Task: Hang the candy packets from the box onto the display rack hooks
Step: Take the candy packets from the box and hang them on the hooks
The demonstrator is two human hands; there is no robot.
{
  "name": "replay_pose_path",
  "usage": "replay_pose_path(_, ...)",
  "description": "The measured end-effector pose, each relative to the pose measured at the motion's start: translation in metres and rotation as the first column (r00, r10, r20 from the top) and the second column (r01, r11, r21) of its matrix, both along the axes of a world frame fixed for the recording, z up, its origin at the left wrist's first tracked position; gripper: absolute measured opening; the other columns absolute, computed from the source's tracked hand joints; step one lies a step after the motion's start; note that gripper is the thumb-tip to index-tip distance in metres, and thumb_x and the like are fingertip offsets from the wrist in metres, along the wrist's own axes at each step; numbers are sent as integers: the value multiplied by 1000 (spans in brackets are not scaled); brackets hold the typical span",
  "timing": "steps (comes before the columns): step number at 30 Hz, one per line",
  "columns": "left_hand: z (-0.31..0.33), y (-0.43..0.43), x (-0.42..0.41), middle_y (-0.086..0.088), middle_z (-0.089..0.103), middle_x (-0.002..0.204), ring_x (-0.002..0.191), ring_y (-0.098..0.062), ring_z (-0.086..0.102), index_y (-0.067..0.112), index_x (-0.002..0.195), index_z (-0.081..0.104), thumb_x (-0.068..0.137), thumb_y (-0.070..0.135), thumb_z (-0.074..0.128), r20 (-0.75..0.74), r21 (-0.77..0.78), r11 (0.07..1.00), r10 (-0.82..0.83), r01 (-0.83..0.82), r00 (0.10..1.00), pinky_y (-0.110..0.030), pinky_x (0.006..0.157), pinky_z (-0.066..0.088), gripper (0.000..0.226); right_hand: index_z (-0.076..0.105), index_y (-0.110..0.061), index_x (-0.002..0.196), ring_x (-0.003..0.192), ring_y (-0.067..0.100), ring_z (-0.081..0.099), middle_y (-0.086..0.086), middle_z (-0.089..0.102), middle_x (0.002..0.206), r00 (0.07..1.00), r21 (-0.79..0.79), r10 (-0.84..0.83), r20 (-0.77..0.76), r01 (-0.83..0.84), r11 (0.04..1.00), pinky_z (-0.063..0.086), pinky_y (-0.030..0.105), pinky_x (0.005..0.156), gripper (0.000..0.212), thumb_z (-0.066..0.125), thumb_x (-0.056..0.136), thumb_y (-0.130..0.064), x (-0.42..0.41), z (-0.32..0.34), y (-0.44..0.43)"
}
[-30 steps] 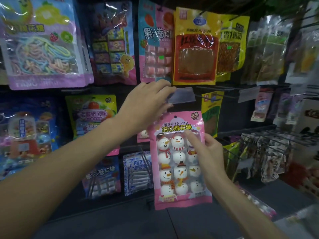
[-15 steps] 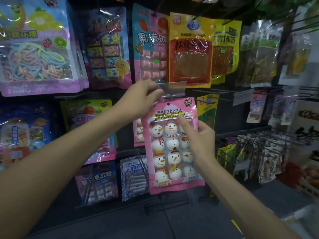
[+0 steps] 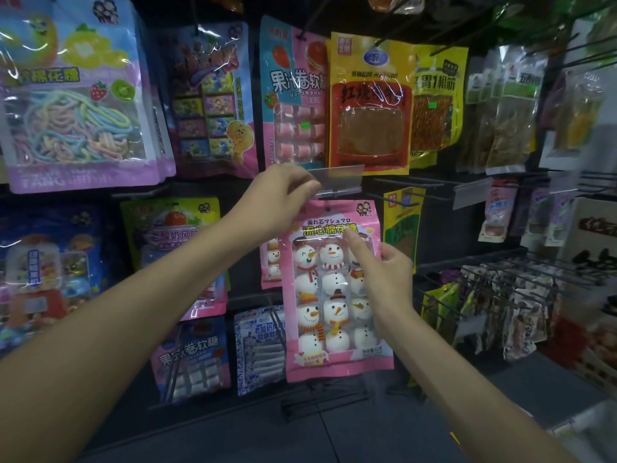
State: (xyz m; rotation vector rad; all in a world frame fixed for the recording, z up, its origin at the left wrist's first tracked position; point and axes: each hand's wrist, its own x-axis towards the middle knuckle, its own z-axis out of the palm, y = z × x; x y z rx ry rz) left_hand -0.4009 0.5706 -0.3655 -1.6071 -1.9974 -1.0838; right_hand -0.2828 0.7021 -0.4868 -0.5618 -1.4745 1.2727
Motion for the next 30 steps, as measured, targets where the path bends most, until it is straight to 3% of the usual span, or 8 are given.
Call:
replay_pose_path(5, 0, 0, 1, -4, 70, 98, 91, -16, 65, 8, 110, 74, 109, 26, 54, 17, 5, 1000, -8, 8, 1000, -26, 80, 50, 27, 44, -15, 76, 50, 10, 25, 2, 28, 64, 999, -19, -25, 39, 25, 1000, 28, 30, 53, 59, 81, 83, -61, -5, 3, 5)
replay_pose_path(9, 0, 0, 0, 2, 68, 99, 89, -3, 61, 12, 114, 74, 109, 27, 54, 13, 8, 1000, 10, -10, 1000, -18, 77, 46, 25, 42, -16, 74, 46, 9, 26, -6, 28, 56, 997, -12, -38, 73, 39, 999, 28, 25, 51, 60, 81, 84, -61, -6, 2, 7)
replay_pose_path(17, -3, 0, 0, 8, 66, 102, 90, 1, 60, 16, 118, 76, 107, 28, 58, -14, 54, 998, 11, -10, 1000, -21, 83, 50, 25, 46, -14, 76, 48, 10, 30, -6, 32, 56, 996, -50, -13, 86, 18, 999, 32, 27, 54, 60, 80, 84, -62, -10, 0, 7)
replay_pose_path(19, -12, -2, -2, 10, 68, 107, 98, -5, 60, 23, 121, 77, 106, 32, 60, -130, 115, 992, 59, -44, 990, -29, 89, 49, 24, 44, -15, 72, 47, 7, 32, -9, 33, 53, 996, -55, -8, 87, 13, 998, 32, 25, 54, 60, 79, 85, -61, -10, 0, 7)
replay_pose_path(22, -30, -7, -4, 6, 66, 122, 115, -15, 54, 28, 132, 72, 104, 30, 61, -443, 192, 972, 210, -137, 872, -36, 96, 42, 30, 43, -19, 64, 42, 3, 34, -14, 37, 45, 997, -46, 0, 78, 3, 999, 32, 16, 47, 57, 79, 87, -57, -10, 1, 5)
replay_pose_path(25, -48, -12, -6, -1, 60, 138, 124, -21, 55, 24, 143, 63, 98, 17, 65, -556, 242, 964, 234, -114, 798, -40, 100, 45, 46, 53, -16, 71, 52, 7, 42, -11, 46, 53, 997, -35, 17, 79, -14, 999, 38, 24, 57, 52, 79, 87, -58, -9, 0, 6)
replay_pose_path(27, -66, -14, -2, -1, 54, 144, 127, -16, 52, 24, 150, 55, 95, 11, 66, -441, 302, 945, 255, -126, 861, -34, 103, 44, 57, 57, -10, 78, 60, 11, 48, -3, 54, 62, 997, -29, 33, 76, -31, 999, 41, 29, 62, 53, 79, 86, -58, -9, -1, 8)
replay_pose_path(30, -98, -17, 11, 5, 42, 146, 111, 8, 42, 30, 153, 42, 101, 24, 64, 74, 301, 920, 239, -250, 968, -7, 97, 37, 57, 66, 0, 98, 78, 21, 68, 12, 74, 88, 996, -51, 64, 59, -61, 997, 54, 35, 76, 62, 80, 85, -59, -8, -2, 9)
